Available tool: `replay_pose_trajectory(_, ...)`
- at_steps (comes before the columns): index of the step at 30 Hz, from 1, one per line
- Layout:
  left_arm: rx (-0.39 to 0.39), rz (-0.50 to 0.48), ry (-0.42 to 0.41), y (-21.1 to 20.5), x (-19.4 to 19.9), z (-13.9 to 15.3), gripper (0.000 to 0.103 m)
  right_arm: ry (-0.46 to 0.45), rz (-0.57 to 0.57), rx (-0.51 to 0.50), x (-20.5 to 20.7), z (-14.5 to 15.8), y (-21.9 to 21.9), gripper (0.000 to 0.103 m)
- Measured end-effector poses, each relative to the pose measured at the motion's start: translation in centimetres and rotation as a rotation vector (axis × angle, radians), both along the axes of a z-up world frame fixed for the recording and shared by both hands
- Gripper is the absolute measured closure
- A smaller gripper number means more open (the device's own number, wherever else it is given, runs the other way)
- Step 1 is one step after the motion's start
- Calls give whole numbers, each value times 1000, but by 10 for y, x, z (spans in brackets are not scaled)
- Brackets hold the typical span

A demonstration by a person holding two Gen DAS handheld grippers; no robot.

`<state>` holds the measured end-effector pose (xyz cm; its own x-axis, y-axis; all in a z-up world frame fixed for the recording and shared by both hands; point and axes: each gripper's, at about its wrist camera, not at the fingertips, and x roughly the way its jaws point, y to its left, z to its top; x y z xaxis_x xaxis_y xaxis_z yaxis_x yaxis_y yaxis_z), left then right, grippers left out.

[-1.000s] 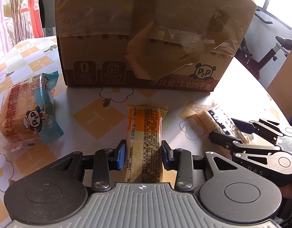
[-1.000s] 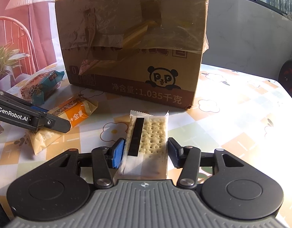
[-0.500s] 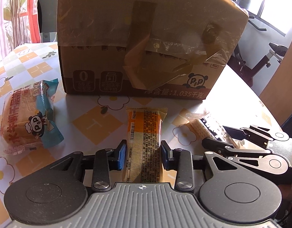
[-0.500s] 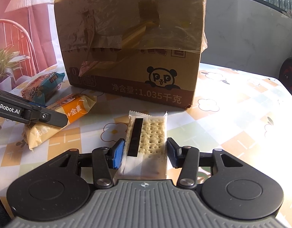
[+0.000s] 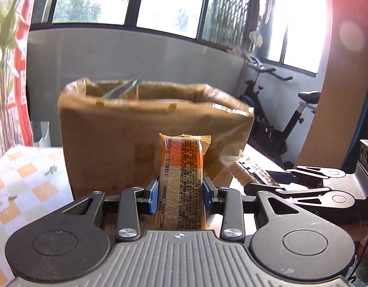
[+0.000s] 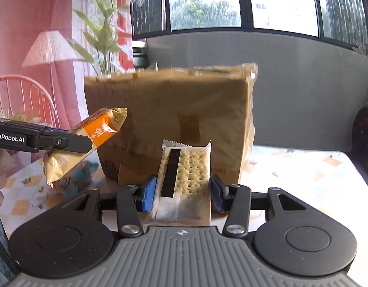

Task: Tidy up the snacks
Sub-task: 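Carry the orange bar over the box with left while right carries the cracker packet, then open the left gripper over the box while the right gripper opens to drop the cracker packet, then withdraw both grippers from the box toward the panda bread packet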

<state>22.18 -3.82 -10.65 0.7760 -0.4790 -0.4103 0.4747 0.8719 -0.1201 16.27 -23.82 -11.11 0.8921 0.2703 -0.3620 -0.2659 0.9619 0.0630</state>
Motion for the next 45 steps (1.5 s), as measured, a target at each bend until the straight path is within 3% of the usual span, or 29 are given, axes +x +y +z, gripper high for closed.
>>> replay_pose_trajectory(4, -12, -16, -113, -4, 9, 43, 65, -84, 18, 50, 14, 40, -7, 54)
replay_pose_trajectory(11, -45, 25, -123, -18, 73, 81, 65, -110, 31, 51, 93, 89, -14, 54)
replay_pose_trajectory(16, -39, 85, -87, -37, 117, 86, 65, -32, -42, 90, 146, 83, -15, 54)
replay_pose_trajectory(19, -8, 102, -61, -52, 137, 81, 64, 4, -50, 57, 158, 74, -9, 54)
replay_pose_trajectory(22, 9, 102, -28, -53, 149, 73, 47, 29, -52, 30, 163, 69, -7, 51)
replay_pose_trajectory(24, -20, 125, -30, -43, 144, 72, 33, 31, -64, 55, 159, 70, -13, 43)
replay_pose_trajectory(27, -33, 105, -44, -25, 129, 75, 29, 16, -81, 71, 147, 75, -19, 36)
replay_pose_trajectory(31, -17, 65, -35, 3, 117, 84, 19, -50, -117, 13, 121, 84, -7, 29)
replay_pose_trajectory(39, -100, 134, -14, 93, 70, 96, 15, -164, -135, 88, 60, 76, 36, 25)
replay_pose_trajectory(45, -34, 178, 68, 146, 45, 55, 15, -75, -134, 158, 31, 33, 70, 25)
